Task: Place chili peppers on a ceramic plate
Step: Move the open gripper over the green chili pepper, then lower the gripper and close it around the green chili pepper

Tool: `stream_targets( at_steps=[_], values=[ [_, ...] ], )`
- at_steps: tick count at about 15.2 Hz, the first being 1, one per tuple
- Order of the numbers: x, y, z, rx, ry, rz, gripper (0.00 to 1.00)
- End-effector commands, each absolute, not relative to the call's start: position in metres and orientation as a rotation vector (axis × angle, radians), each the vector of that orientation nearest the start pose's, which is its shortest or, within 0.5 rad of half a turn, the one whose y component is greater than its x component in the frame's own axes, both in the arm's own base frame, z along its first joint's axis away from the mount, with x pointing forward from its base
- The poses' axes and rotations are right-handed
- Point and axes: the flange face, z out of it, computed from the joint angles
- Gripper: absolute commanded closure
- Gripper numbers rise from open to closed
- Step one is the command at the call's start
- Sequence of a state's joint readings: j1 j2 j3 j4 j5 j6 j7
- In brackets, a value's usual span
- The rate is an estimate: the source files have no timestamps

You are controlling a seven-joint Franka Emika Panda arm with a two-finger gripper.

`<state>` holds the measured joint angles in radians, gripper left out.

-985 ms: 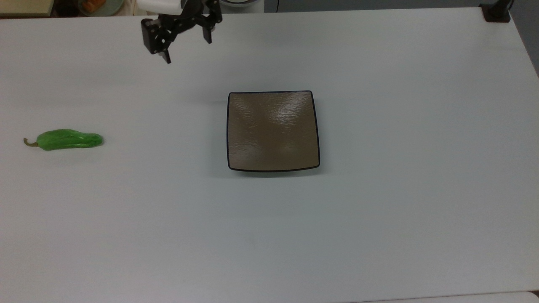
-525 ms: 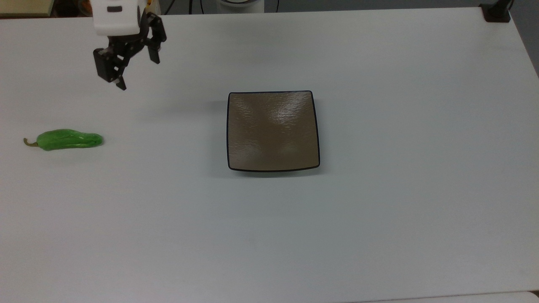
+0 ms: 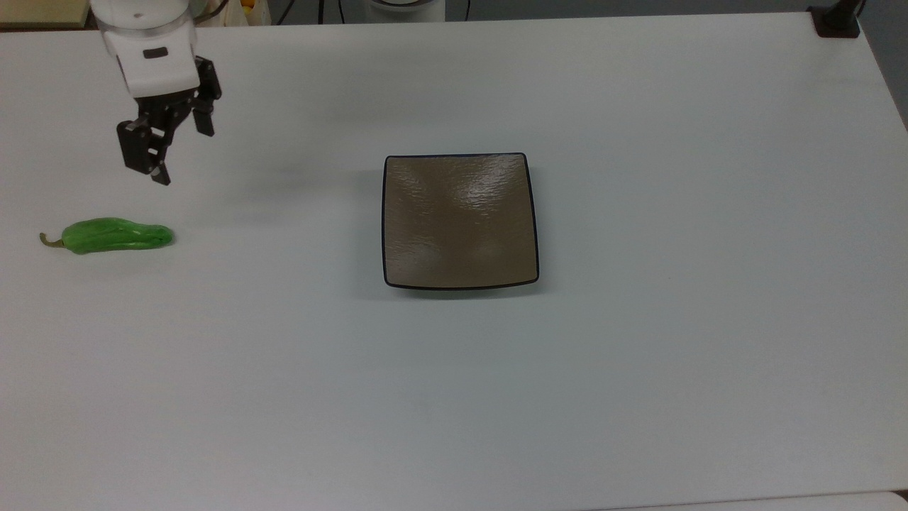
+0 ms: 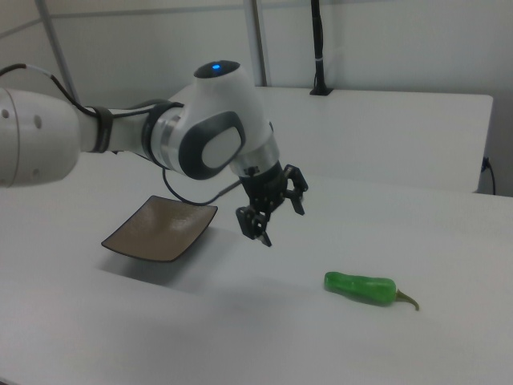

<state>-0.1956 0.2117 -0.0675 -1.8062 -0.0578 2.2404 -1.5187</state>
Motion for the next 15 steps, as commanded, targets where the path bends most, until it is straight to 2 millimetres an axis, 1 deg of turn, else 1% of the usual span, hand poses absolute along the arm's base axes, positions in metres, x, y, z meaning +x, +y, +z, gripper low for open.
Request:
stream_targets(
  at_steps=[1,2,3,4,5,7,8,9,10,12,15],
  values=[
    [0.624,-0.201,0.43,-2.65,-2.147,-0.163,0.0],
    [0.626,-0.208,0.424,-2.665,-2.142,-0.17,0.0],
    [0.629,-0.214,0.422,-2.68,-2.141,-0.178,0.0],
    [0.634,-0.221,0.414,-2.684,-2.141,-0.157,0.0],
    [0.637,-0.224,0.41,-2.683,-2.149,-0.138,0.0],
    [0.635,-0.236,0.398,-2.688,-2.139,-0.101,0.0],
    [0.635,-0.24,0.391,-2.687,-2.132,-0.084,0.0],
    [0.638,-0.244,0.388,-2.695,-2.137,-0.091,0.0],
    [0.645,-0.246,0.381,-2.7,-2.143,-0.096,0.0],
    [0.65,-0.254,0.361,-2.707,-2.141,-0.094,0.0],
    [0.653,-0.265,0.348,-2.723,-2.172,-0.091,0.0]
  ],
)
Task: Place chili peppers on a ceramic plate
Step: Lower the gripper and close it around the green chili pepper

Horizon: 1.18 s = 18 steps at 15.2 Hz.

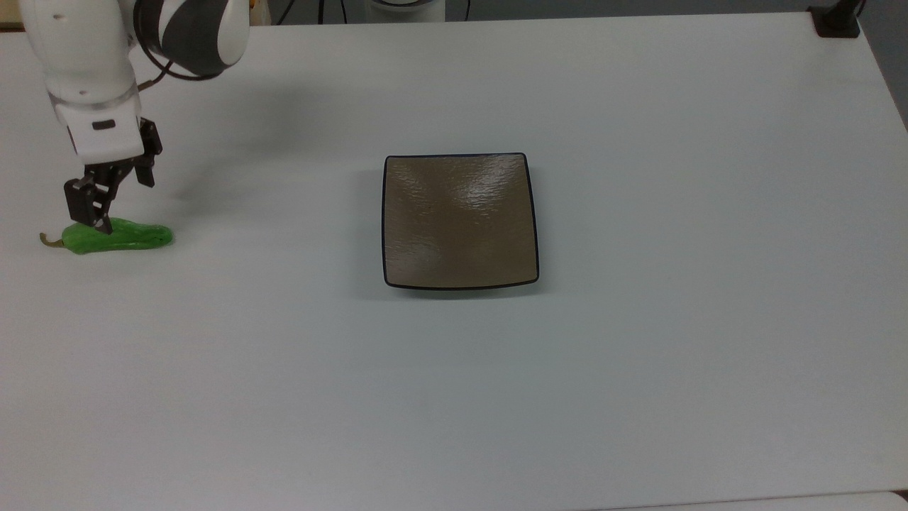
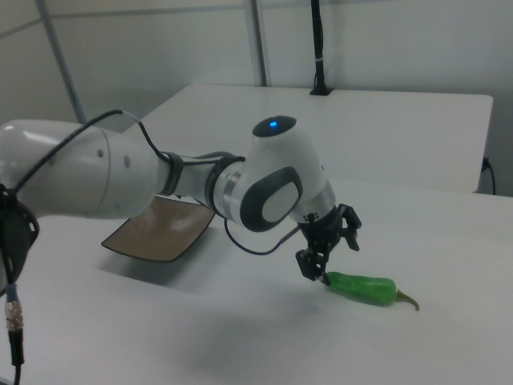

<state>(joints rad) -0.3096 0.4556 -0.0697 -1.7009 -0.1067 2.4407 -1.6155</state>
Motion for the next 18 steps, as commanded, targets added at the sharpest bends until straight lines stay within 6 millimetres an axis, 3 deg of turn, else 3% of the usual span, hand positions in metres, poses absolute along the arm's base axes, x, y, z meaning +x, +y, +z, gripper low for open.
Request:
stream_targets(
  at_steps=[1,3,8,9,10,12,13,18],
  values=[
    [0.655,-0.267,0.344,-2.727,-2.178,-0.097,0.0],
    [0.659,-0.271,0.325,-2.729,-2.212,-0.098,0.0],
    [0.661,-0.277,0.312,-2.727,-2.26,-0.087,0.02],
    [0.661,-0.278,0.311,-2.727,-2.265,-0.086,0.17],
    [0.662,-0.279,0.309,-2.732,-2.267,-0.093,0.43],
    [0.662,-0.278,0.308,-2.73,-2.268,-0.09,0.65],
    [0.661,-0.278,0.308,-2.725,-2.272,-0.088,0.69],
    [0.661,-0.279,0.309,-2.708,-2.296,-0.082,0.71]
  ],
)
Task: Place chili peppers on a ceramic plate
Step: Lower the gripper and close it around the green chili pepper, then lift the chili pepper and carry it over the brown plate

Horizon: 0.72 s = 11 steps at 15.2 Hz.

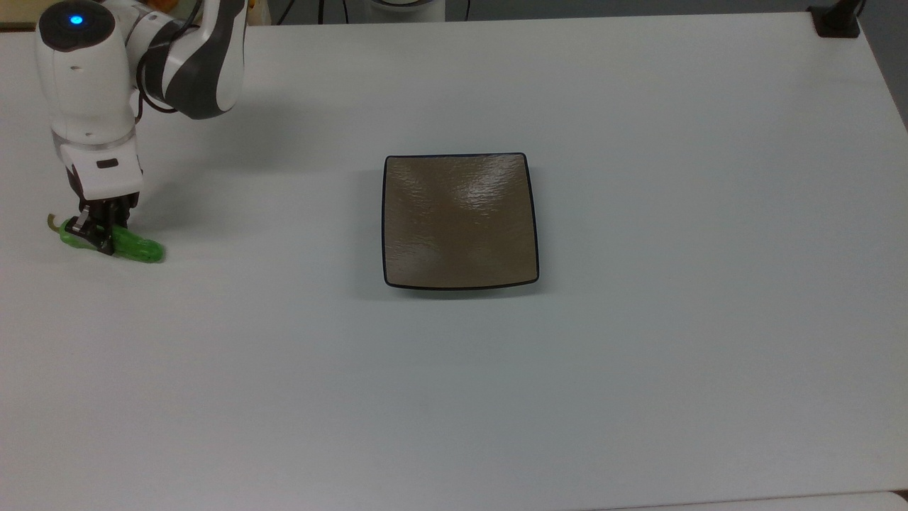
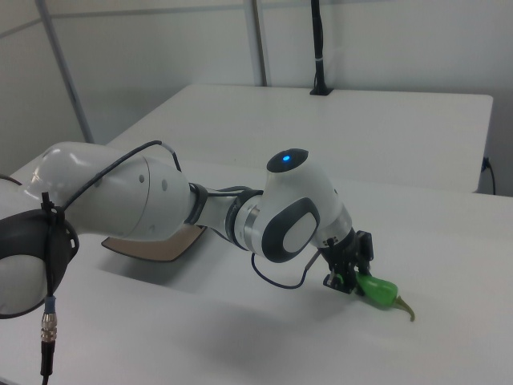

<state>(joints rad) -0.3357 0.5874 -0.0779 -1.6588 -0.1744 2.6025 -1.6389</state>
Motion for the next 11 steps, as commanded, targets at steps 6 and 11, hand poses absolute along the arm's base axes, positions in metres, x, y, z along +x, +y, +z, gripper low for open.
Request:
stream_targets(
  at_steps=[6,11],
  values=[
    [0.666,-0.268,0.33,-2.839,-2.139,-0.173,0.74],
    [0.671,-0.233,0.373,-3.025,-1.741,-0.21,0.74]
  ],
)
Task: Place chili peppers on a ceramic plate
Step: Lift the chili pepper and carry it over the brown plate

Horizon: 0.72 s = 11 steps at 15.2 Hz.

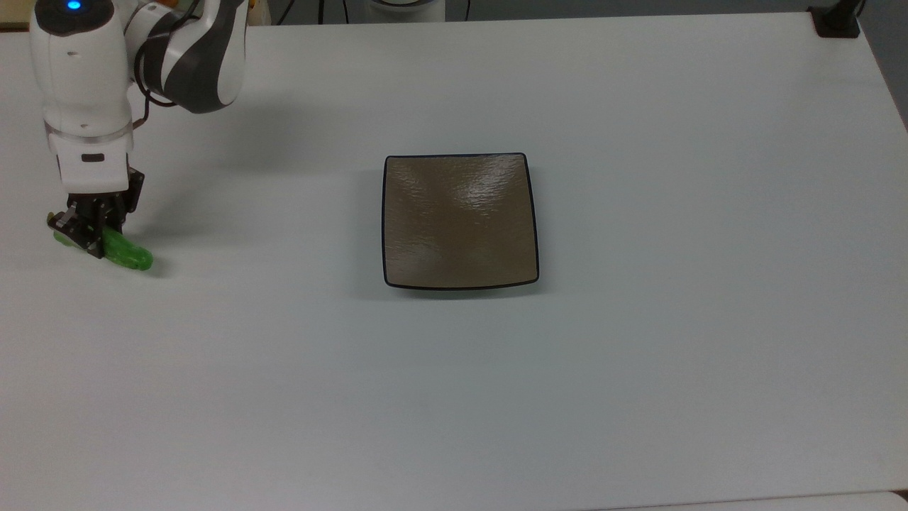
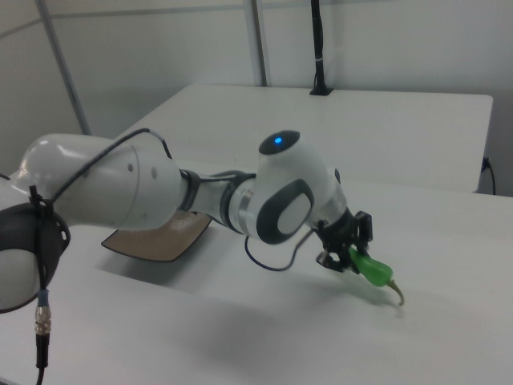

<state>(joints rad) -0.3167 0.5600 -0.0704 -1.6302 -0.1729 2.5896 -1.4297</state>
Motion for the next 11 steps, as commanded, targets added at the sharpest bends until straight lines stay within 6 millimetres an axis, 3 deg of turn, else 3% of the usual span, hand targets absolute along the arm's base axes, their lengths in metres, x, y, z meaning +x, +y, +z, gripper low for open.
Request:
stream_targets(
  at_steps=[1,3,7,11],
  values=[
    [0.674,-0.228,0.381,-3.049,-1.651,-0.181,0.74],
    [0.682,-0.209,0.399,-3.071,-1.508,-0.121,0.74],
    [0.675,-0.172,0.436,-3.105,-1.222,-0.085,0.74],
    [0.672,-0.129,0.452,-3.098,-0.933,-0.103,0.74]
  ],
)
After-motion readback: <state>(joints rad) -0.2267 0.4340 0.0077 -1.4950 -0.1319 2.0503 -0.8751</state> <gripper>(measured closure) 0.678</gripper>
